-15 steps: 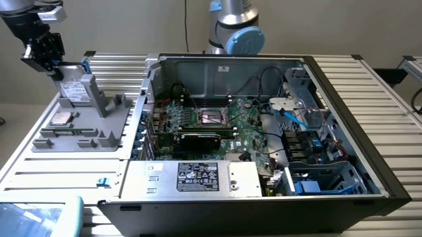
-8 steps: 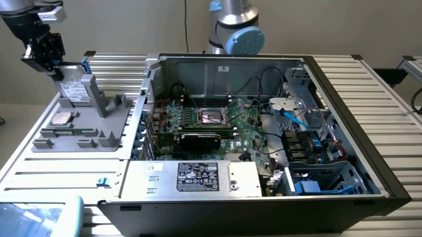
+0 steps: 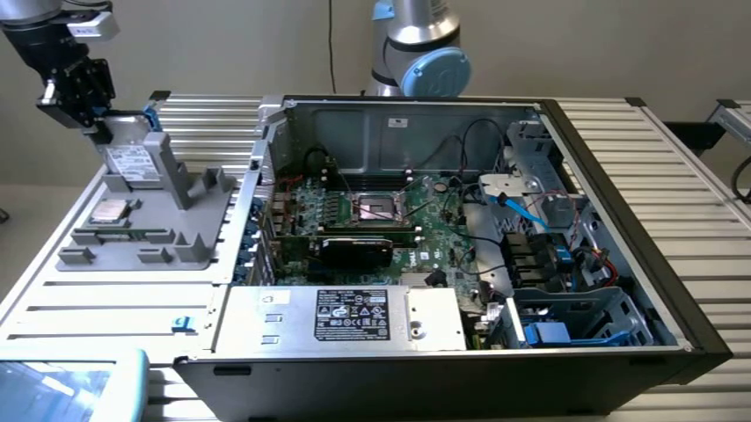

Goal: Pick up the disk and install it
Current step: 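Pick up the disk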

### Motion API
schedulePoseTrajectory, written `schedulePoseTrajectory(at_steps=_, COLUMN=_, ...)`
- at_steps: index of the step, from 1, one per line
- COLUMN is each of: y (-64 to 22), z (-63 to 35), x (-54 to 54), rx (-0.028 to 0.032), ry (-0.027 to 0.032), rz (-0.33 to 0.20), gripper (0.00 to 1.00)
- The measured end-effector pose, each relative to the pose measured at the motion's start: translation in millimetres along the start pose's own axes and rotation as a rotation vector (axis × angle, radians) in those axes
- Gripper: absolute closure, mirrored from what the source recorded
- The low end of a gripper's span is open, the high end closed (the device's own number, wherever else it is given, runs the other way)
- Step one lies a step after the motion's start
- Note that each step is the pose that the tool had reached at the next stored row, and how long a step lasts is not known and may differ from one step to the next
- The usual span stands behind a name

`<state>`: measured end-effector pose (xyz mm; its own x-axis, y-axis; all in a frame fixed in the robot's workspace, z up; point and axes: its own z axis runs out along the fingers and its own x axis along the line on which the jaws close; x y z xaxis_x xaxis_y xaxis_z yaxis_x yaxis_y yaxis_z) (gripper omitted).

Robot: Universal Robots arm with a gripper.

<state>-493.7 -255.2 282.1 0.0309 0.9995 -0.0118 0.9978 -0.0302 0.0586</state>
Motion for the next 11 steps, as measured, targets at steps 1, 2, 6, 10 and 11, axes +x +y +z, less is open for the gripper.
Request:
schedulePoseTrajectory(at_steps=1, y=0.1, z=0.0, x=0.0, rx=0.0012, ry=-0.0001, rz=0.001, gripper=0.63)
schedulePoseTrajectory(at_steps=2, y=0.1, z=-0.1, x=-0.1, rx=0.0015, ry=-0.0002, rz=0.002, gripper=0.63)
schedulePoseTrajectory(at_steps=6, y=0.8, z=-0.1, x=0.0, rx=0.0015, ry=-0.0002, rz=0.003, gripper=0.63)
schedulePoseTrajectory(at_steps=10, y=1.9, z=-1.5, x=-0.1, rx=0.0011, ry=-0.0003, rz=0.003, gripper=0.63)
schedulePoseTrajectory(at_steps=11, y=2.1, z=-2.6, x=-0.1, rx=0.0011, ry=-0.0002, rz=0.003, gripper=0.63)
